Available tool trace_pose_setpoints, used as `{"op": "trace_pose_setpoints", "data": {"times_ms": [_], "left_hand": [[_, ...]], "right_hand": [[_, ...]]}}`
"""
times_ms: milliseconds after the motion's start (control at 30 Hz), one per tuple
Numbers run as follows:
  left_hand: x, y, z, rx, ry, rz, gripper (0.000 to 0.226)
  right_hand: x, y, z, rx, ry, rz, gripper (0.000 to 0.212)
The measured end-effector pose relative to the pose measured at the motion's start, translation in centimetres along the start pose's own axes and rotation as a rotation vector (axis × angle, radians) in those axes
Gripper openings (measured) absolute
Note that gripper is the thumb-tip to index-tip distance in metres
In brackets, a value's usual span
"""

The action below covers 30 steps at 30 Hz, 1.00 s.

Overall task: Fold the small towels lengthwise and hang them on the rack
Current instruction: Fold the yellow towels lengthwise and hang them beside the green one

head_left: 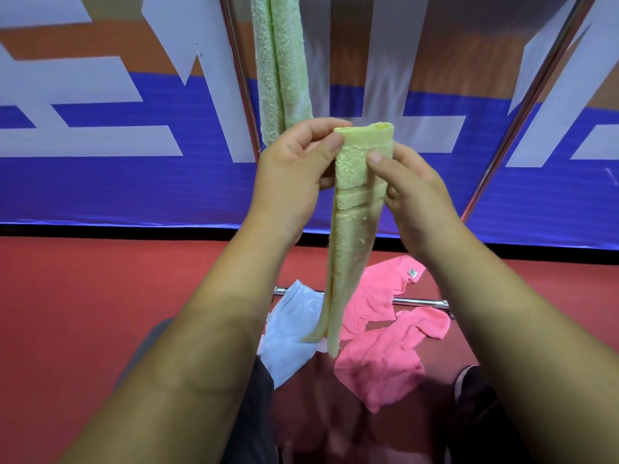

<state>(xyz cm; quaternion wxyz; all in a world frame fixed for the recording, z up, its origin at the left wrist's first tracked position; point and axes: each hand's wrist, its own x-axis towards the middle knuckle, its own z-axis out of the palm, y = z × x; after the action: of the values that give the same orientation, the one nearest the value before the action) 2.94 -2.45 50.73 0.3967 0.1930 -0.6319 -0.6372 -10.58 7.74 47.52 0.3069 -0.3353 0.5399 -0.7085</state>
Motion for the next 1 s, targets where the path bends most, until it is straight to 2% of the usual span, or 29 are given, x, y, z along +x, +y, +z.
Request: {"op": "trace_pose_setpoints", "data": {"times_ms": [133, 400, 500, 567, 700, 1000], "left_hand": [[0.2, 0.0, -0.8, -0.001, 0.011, 0.001, 0.017], [0.4, -0.2, -1.4, -0.069, 0.082, -0.079, 0.015], [0.3, -1.3, -2.1, -0.043, -0.030, -0.165, 0.029], [0.1, -2.6, -2.9, 0.087, -0.157, -0.220, 0.034], [0.0, -4.4, -3.3, 0.257, -0.352, -0.289, 0.023], [-0.3, -5.5, -1.9, 0.217, -0.467, -0.352, 0.027]], "right_hand": [[0.1, 0.0, 0.0, 0.050, 0.016, -0.012, 0.034], [0.1, -0.8, 0.6, 0.010, 0.048, -0.057, 0.027], [0.4, -0.8, 0.6, 0.027, 0.106, -0.053, 0.029], [0.5, -0.9, 0.4, 0.026, 0.149, -0.042, 0.027], [0.6, -1.0, -0.3, 0.046, 0.233, -0.014, 0.018], [0.8, -0.5, -1.9, 0.032, 0.297, -0.028, 0.018]]}}
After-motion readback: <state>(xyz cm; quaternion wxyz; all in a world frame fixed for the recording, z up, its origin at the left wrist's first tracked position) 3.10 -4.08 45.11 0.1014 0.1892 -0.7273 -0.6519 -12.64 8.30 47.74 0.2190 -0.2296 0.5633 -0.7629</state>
